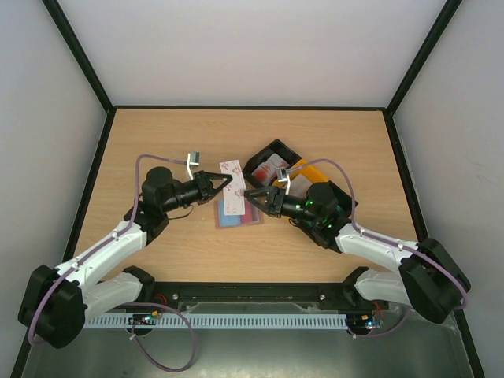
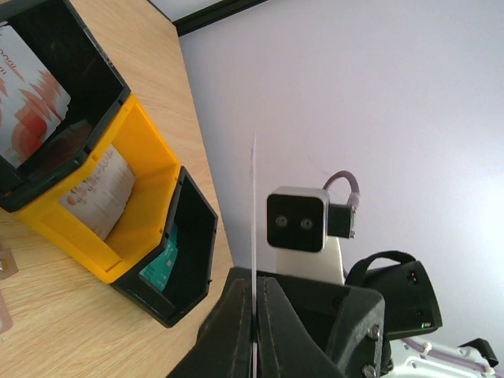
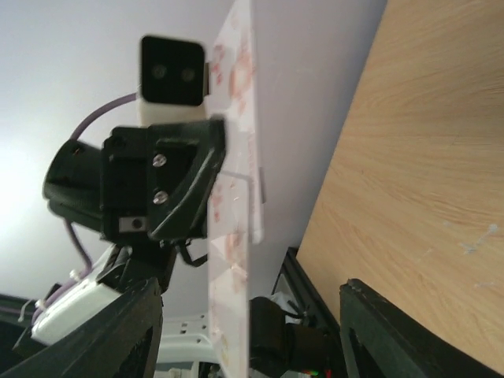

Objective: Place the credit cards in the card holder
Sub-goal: Pick up the credit card from the storage box.

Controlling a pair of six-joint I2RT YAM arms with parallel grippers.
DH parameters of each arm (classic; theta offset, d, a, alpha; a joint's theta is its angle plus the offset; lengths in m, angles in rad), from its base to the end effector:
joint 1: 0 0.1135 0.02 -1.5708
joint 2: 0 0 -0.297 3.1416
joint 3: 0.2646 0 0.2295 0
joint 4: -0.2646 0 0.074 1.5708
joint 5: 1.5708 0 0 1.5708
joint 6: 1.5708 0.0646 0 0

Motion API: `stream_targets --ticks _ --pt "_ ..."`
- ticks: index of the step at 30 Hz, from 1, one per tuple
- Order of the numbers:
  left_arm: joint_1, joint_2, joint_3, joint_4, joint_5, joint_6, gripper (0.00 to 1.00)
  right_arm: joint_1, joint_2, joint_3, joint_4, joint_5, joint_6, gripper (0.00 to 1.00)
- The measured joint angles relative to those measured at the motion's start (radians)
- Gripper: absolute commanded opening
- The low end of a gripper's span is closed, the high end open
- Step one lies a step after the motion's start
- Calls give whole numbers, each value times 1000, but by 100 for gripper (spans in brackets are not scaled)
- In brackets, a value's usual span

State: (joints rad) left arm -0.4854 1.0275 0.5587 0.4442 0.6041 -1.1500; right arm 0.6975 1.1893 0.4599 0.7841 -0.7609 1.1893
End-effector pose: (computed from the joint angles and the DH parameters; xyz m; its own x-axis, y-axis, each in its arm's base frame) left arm 0.1760 -0.1343 0.3181 -0.8178 -0.4179 -0.3956 0.3422 0.1996 -0.9182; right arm 0.1516 0.1852 0.2929 -0.9059 0.1178 -0.4067 -0.4086 0.0094 0.9127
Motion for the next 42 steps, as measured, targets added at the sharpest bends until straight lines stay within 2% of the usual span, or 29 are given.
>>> stream_targets --ticks 3,5,9,13,33,42 --pt "2 7 6 11 2 -11 2 30 2 -2 40 -12 6 54" --pt "2 10 14 20 2 -16 2 49 10 0 80 -23 14 43" --pt "2 10 17 37 2 -23 2 67 51 3 160 -38 45 29" --pt "3 10 17 39 2 -25 2 69 88 10 198 -44 68 3" --pt "32 14 18 92 71 -36 4 69 20 17 114 -32 4 2" --pt "94 14 61 52 -5 48 3 69 -63 13 -30 -60 -83 2"
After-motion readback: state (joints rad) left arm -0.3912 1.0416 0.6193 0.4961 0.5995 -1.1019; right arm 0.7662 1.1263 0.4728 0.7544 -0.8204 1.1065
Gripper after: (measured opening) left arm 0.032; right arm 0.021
